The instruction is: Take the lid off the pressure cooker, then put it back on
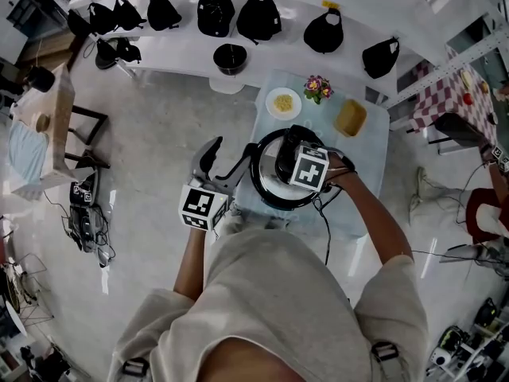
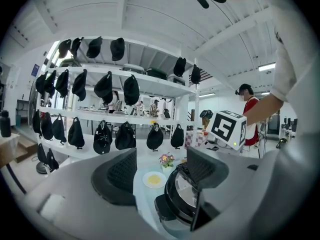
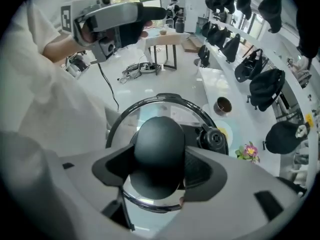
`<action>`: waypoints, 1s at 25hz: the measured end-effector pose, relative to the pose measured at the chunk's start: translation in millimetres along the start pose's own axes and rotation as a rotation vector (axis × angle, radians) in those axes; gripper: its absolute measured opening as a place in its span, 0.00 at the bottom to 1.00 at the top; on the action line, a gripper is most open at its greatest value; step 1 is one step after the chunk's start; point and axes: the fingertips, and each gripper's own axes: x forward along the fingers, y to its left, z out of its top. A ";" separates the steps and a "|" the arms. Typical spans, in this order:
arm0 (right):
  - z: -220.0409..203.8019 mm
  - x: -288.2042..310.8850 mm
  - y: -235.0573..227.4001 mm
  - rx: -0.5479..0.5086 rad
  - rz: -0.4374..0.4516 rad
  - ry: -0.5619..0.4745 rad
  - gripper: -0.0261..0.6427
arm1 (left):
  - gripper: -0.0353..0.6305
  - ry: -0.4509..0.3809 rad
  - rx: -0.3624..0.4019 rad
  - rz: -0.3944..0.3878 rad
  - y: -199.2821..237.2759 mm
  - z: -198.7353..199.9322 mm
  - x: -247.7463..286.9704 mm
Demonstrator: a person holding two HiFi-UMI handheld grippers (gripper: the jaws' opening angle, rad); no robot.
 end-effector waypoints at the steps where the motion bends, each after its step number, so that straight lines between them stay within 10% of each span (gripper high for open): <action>1: 0.1 0.0 0.1 -0.007 0.002 -0.004 0.48 | 0.52 0.000 -0.003 0.002 0.1 -0.4 0.4; 15: -8.2 -15.9 -1.8 0.145 -0.114 -0.134 0.48 | 0.52 0.007 0.007 -0.034 -9.7 5.1 12.6; 25: -20.0 -62.9 -7.5 0.453 -0.313 -0.478 0.43 | 0.52 0.017 0.041 -0.070 -20.8 7.8 21.8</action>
